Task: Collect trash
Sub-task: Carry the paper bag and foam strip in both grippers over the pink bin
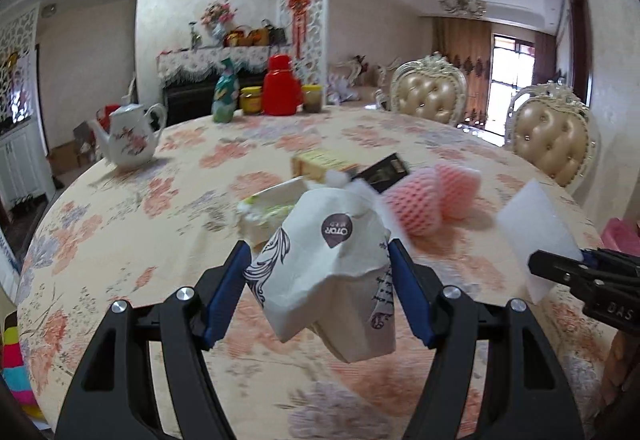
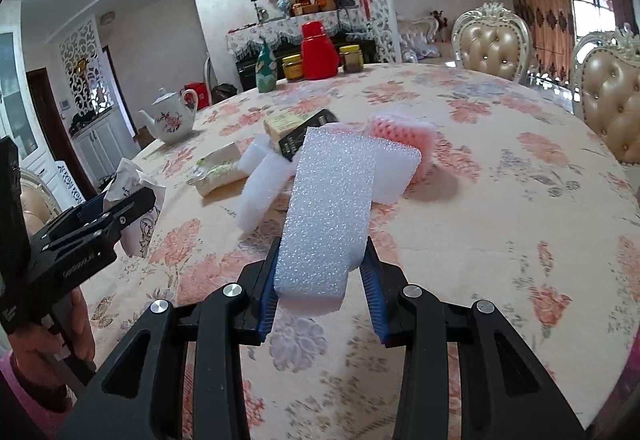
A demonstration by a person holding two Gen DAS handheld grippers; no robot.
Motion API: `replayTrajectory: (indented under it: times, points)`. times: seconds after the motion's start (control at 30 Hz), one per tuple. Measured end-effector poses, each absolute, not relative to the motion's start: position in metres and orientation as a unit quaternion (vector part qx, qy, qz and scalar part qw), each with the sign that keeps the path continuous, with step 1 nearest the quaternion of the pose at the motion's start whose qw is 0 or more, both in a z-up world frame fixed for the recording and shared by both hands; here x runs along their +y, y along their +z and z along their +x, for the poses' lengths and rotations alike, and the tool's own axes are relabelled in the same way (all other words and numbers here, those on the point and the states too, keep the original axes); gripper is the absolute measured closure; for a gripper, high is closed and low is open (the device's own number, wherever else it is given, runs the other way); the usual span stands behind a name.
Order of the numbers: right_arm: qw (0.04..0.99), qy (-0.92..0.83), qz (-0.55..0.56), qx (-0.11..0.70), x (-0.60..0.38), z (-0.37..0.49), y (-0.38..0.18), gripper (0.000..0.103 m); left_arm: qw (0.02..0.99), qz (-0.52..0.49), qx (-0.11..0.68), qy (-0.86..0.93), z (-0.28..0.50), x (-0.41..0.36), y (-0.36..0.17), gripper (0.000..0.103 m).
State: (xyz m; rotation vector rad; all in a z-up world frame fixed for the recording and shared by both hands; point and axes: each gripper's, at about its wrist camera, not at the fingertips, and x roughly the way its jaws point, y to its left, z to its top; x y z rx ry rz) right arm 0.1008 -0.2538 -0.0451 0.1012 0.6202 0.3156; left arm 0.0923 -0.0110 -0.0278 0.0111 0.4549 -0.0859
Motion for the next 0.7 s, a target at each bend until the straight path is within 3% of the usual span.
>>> replayTrajectory:
  times: [0.7]
  points:
    - [0.966,0.098,0.025,0.24,-0.299,0.067,-0.024,0.066,0.977,0.032,0.181,-0.11,0.076,-0.084,-0.014,0.035]
